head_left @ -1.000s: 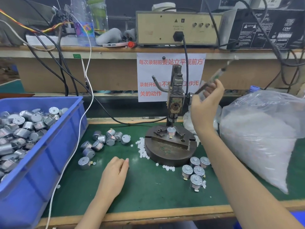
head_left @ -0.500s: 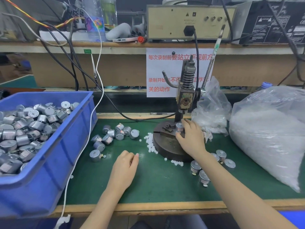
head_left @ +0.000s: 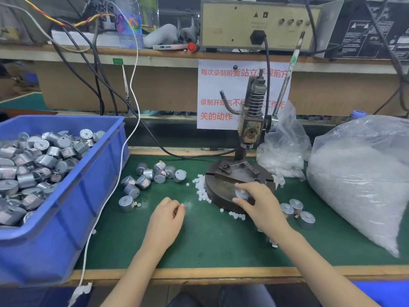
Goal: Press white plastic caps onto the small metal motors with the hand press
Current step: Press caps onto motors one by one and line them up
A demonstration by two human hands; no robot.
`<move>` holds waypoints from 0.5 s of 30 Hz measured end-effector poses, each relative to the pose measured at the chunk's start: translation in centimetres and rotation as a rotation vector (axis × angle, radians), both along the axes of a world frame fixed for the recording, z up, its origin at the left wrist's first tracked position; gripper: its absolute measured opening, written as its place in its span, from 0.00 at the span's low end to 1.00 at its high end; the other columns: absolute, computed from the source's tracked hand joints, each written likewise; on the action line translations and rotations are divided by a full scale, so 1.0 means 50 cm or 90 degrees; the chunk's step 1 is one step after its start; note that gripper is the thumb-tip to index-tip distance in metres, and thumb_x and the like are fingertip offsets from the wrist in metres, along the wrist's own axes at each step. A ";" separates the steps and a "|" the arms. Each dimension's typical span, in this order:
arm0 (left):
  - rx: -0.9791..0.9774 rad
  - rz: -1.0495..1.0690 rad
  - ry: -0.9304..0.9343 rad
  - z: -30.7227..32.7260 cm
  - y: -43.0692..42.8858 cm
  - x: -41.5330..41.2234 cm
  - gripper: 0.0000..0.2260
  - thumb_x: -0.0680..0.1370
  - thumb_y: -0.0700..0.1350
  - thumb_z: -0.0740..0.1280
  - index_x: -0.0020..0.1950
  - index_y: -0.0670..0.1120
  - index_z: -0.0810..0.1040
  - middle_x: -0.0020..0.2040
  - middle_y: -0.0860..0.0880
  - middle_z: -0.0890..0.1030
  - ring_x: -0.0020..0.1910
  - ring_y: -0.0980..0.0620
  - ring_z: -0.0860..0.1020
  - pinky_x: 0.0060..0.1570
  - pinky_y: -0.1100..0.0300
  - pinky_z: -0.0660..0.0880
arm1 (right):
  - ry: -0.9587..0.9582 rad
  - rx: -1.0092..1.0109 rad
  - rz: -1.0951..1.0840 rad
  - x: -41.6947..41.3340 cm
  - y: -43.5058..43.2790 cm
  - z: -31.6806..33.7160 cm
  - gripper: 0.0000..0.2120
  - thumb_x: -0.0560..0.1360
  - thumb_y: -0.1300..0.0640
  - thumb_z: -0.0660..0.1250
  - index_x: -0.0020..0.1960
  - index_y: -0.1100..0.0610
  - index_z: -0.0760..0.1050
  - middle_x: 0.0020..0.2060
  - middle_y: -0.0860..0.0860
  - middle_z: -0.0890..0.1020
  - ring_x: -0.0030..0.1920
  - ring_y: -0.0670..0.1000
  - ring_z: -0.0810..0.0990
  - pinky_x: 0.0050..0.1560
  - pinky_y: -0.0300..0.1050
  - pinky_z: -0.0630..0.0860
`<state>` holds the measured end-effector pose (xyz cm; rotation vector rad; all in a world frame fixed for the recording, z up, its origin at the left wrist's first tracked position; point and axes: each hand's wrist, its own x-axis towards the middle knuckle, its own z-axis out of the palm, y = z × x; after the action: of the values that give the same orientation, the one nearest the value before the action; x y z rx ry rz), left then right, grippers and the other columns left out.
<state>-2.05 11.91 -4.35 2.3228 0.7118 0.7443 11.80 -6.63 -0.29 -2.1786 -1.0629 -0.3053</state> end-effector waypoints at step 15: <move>0.069 -0.007 0.045 -0.006 -0.001 0.008 0.05 0.76 0.42 0.61 0.41 0.44 0.74 0.40 0.50 0.71 0.40 0.51 0.71 0.40 0.58 0.67 | -0.296 -0.149 0.028 -0.058 -0.029 -0.043 0.17 0.56 0.53 0.81 0.43 0.54 0.84 0.40 0.49 0.82 0.41 0.53 0.81 0.46 0.45 0.76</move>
<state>-1.66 11.84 -4.63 2.4599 0.7056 0.7146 8.90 -8.09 -2.43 -2.3470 -1.4586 -0.7246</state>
